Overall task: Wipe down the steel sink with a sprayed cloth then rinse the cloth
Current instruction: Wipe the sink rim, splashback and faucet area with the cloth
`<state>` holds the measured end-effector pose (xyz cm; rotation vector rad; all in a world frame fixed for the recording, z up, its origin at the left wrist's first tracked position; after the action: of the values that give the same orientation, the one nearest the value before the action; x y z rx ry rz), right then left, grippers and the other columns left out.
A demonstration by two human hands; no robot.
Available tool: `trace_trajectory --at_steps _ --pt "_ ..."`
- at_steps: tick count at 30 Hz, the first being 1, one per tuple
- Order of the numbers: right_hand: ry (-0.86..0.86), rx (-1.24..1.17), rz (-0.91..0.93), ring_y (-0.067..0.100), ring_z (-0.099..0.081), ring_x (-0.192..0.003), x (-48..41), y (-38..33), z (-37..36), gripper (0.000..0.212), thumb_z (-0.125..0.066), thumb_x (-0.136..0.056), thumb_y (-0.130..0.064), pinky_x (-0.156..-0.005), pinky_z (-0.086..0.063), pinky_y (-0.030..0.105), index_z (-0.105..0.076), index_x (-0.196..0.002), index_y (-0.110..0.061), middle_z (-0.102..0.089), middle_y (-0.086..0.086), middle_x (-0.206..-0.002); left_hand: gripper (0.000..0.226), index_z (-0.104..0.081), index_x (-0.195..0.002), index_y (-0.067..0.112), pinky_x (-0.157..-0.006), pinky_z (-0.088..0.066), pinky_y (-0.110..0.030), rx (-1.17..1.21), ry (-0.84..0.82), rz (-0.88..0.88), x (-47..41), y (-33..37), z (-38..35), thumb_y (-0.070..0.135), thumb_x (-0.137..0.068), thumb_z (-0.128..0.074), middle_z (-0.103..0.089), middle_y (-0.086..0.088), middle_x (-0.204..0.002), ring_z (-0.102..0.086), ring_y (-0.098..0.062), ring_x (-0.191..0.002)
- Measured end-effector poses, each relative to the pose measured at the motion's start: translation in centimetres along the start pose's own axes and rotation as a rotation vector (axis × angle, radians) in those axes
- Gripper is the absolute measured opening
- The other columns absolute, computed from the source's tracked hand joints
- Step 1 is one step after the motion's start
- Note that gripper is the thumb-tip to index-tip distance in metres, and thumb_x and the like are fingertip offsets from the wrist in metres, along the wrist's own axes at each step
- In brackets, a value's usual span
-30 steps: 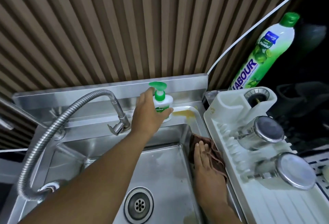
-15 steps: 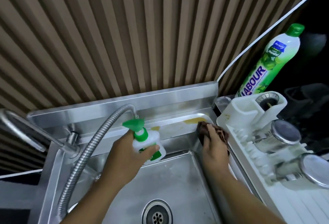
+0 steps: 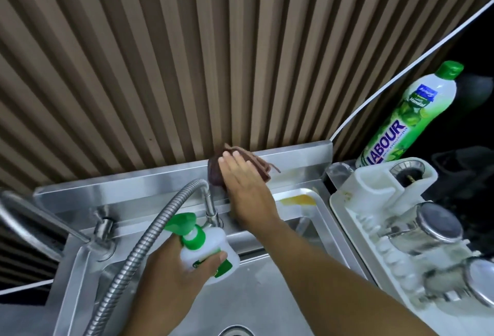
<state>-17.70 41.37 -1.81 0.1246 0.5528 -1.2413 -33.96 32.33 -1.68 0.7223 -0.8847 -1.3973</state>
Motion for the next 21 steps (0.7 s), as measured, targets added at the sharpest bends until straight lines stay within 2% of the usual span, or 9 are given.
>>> trace_trajectory --at_steps 2,4,6,9,11,13,16,18,21 --pt "0.058 -0.018 -0.141 0.032 -0.026 -0.148 1.2 4.5 1.7 0.069 -0.046 -0.089 -0.009 -0.124 -0.016 0.041 -0.029 -0.155 -0.004 -0.034 0.017 -0.158 0.039 -0.061 -0.087 0.037 -0.071 -0.045 -0.022 0.002 -0.002 0.007 0.0 -0.1 0.0 0.030 -0.065 -0.092 -0.061 0.042 -0.091 -0.059 0.015 -0.085" --pt "0.136 -0.006 -0.372 0.035 -0.030 -0.144 2.5 10.7 4.0 0.058 -0.045 -0.094 -0.017 -0.121 -0.021 0.044 -0.035 -0.149 -0.005 -0.038 0.017 -0.152 0.040 -0.059 -0.086 0.038 -0.071 -0.043 -0.017 0.006 -0.014 0.009 0.0 0.0 -0.3 0.030 -0.065 -0.092 -0.058 0.045 -0.091 -0.056 0.018 -0.087" --pt "0.211 0.033 -0.591 0.035 -0.026 -0.145 3.2 15.5 5.9 0.049 -0.038 -0.100 -0.023 -0.119 -0.025 0.046 -0.037 -0.146 -0.005 -0.037 0.014 -0.152 0.041 -0.058 -0.085 0.038 -0.071 -0.042 -0.015 0.015 -0.006 0.002 0.0 0.2 -0.2 0.030 -0.064 -0.093 -0.060 0.044 -0.090 -0.057 0.018 -0.086" --pt "0.288 0.003 -0.722 0.030 -0.014 -0.152 3.0 15.3 6.0 0.053 -0.031 -0.105 -0.027 -0.123 -0.019 0.049 -0.032 -0.152 -0.003 -0.029 0.013 -0.161 0.043 -0.057 -0.086 0.040 -0.069 -0.041 -0.012 0.021 0.020 -0.003 -0.1 0.5 0.1 0.028 -0.065 -0.092 -0.068 0.025 -0.085 -0.057 0.018 -0.085" --pt "0.276 -0.006 -0.648 0.028 -0.011 -0.154 2.2 11.4 4.6 0.055 -0.031 -0.104 -0.028 -0.124 -0.014 0.047 -0.029 -0.155 -0.007 -0.026 0.009 -0.164 0.045 -0.058 -0.093 0.039 -0.066 -0.040 -0.009 0.026 0.031 0.003 -0.1 0.8 0.4 0.026 -0.066 -0.092 -0.067 0.016 -0.085 -0.059 0.013 -0.083" --pt "0.203 -0.040 -0.482 0.025 -0.013 -0.153 1.1 6.1 2.4 0.056 -0.039 -0.102 -0.024 -0.125 -0.014 0.046 -0.029 -0.156 -0.012 -0.029 0.006 -0.163 0.048 -0.061 -0.101 0.033 -0.068 -0.041 -0.011 0.016 0.038 -0.001 -0.2 0.8 0.5 0.026 -0.065 -0.092 -0.066 0.012 -0.090 -0.059 0.006 -0.084" --pt "0.123 0.000 -0.168 0.025 -0.025 -0.148 -0.8 -1.2 -0.3 0.060 -0.052 -0.095 -0.017 -0.122 -0.020 0.046 -0.036 -0.153 -0.015 -0.040 0.003 -0.156 0.043 -0.059 -0.091 0.035 -0.070 -0.043 -0.016 -0.003 0.055 0.005 -0.3 0.5 0.9 0.028 -0.065 -0.092 -0.066 0.011 -0.089 -0.059 0.002 -0.084" --pt "0.106 0.036 -0.034 0.026 -0.033 -0.142 -1.6 -2.3 -0.6 0.060 -0.058 -0.091 -0.015 -0.120 -0.020 0.044 -0.042 -0.150 -0.016 -0.047 0.002 -0.150 0.043 -0.056 -0.090 0.036 -0.073 -0.045 -0.022 -0.017 0.073 0.008 -0.5 0.0 1.2 0.032 -0.065 -0.092 -0.064 0.011 -0.091 -0.059 0.000 -0.085" --pt "0.051 0.090 0.095 0.026 -0.040 -0.138 -1.7 0.0 -0.1 0.058 -0.061 -0.091 -0.010 -0.119 -0.022 0.042 -0.047 -0.146 -0.018 -0.052 0.001 -0.146 0.046 -0.055 -0.093 0.040 -0.077 -0.047 -0.029 -0.008 0.076 0.018 -0.4 -0.1 1.3 0.032 -0.067 -0.091 -0.063 0.012 -0.095 -0.059 0.000 -0.088"
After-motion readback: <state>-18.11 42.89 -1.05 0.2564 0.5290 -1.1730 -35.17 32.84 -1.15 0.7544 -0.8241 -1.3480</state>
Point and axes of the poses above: each hand's wrist, its own x-axis away from the middle knuckle, its own z-axis out of the back of the hand, y = z × x, the point moved 10 cm from there along -x, towards the middle knuckle
